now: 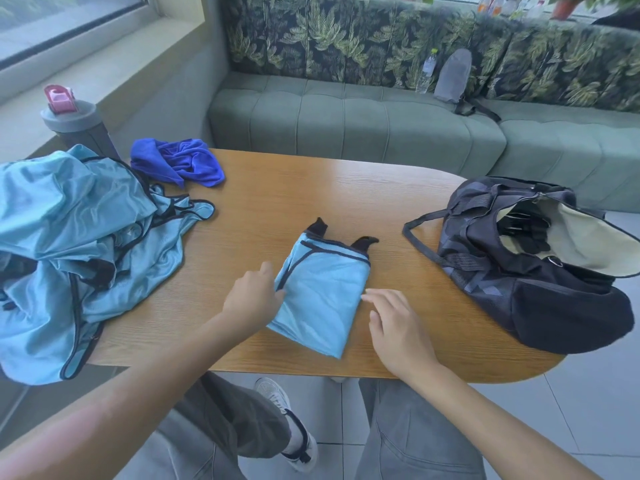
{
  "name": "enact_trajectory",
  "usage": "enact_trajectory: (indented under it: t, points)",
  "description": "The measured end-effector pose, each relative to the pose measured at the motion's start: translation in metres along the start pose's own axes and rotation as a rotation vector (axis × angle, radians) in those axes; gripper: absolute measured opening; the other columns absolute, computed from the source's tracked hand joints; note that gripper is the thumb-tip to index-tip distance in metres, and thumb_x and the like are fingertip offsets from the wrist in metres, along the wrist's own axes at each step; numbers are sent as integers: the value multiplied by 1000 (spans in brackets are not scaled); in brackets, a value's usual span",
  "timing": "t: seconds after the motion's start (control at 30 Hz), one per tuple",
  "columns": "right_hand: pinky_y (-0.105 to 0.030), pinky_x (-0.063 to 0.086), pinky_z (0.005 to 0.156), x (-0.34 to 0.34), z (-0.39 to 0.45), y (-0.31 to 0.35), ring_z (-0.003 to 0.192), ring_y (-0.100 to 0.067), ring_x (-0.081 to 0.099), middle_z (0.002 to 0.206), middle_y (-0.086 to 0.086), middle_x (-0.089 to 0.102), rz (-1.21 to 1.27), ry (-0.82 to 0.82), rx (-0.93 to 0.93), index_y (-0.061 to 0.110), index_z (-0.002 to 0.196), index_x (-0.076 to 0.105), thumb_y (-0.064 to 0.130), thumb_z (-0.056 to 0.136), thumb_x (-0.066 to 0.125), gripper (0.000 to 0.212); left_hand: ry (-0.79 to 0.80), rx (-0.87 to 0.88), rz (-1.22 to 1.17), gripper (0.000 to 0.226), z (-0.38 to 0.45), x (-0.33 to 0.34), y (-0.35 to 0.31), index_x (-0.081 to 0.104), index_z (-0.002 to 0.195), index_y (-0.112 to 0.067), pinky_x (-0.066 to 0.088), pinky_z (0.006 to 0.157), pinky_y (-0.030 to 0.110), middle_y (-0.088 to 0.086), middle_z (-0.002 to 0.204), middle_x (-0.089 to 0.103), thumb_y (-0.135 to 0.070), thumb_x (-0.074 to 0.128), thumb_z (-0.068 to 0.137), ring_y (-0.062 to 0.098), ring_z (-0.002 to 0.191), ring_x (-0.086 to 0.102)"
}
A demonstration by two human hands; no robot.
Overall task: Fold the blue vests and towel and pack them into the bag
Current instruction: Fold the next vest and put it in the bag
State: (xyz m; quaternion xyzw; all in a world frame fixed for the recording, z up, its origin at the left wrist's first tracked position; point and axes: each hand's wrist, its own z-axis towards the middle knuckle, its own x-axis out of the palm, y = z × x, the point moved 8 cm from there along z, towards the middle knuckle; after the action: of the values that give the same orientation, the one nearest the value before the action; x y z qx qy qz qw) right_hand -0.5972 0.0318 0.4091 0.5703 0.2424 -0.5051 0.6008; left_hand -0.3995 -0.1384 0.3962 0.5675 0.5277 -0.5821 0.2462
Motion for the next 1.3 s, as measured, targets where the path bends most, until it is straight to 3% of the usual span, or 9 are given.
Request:
enact_trajectory:
  t: [0.2,0.27,0.33,0.43,0.53,0.7,0.93,1.07,1.3]
  points:
    - [-27,40,108,8,-3,1,127,-8,47,130,8,61,51,-7,-39,14,125,66,4,96,56,32,87,8,-83,39,-42,18,-2,39,102,-16,51,58,35,4,83,59,-40,69,94,23,70,60]
    - [-31,40,111,9,-8,0,130,-8,47,132,8,61,50,5,-71,14,127,66,8,98,57,31,-91,227,64,37,-45,5,-11,40,102,-18,51,64,33,-1,90,55,-38,70,94,20,75,56]
    - [-32,35,116,10,-13,0,139,-6,41,142,8,57,25,55,-114,16,135,62,18,100,58,35,-216,597,140,30,-54,2,-26,48,115,-20,51,90,33,-4,114,56,-35,67,97,19,102,57]
    - [-26,17,123,17,-16,0,152,2,15,162,13,31,-43,215,-180,22,154,41,49,102,48,58,-17,875,173,52,-60,21,-22,42,150,-24,20,123,34,-6,163,32,-51,43,105,14,153,22]
    - [-29,6,126,31,-24,0,153,3,-7,169,13,5,-161,394,-265,23,162,15,70,100,33,81,116,907,276,85,-66,38,-10,12,164,-26,0,128,34,-7,171,0,-77,30,98,8,157,-9]
    - [-34,3,127,42,-46,0,155,-6,-12,170,7,-7,-331,407,-355,20,163,-2,80,95,29,95,50,914,412,101,-83,55,0,-3,164,-21,-1,128,35,-1,171,-14,-78,39,93,16,157,-14]
    - [-42,29,121,43,-75,7,154,-16,21,166,-1,26,-241,171,-403,11,157,33,11,84,76,85,-223,1018,403,77,-115,62,0,39,156,-14,36,120,45,15,163,33,-26,66,84,33,149,34]
    - [-40,34,118,33,-74,11,148,-14,35,156,2,45,-96,96,-371,12,148,50,7,77,83,78,-191,966,210,62,-107,44,-4,46,152,-22,42,113,40,3,155,48,-19,60,92,25,140,46]
    - [-21,41,108,18,-50,10,126,-2,54,126,10,66,266,-56,-85,20,123,69,7,89,76,37,-70,632,-283,61,-73,21,-1,71,115,-23,50,94,35,-12,109,70,-66,29,103,6,108,58]
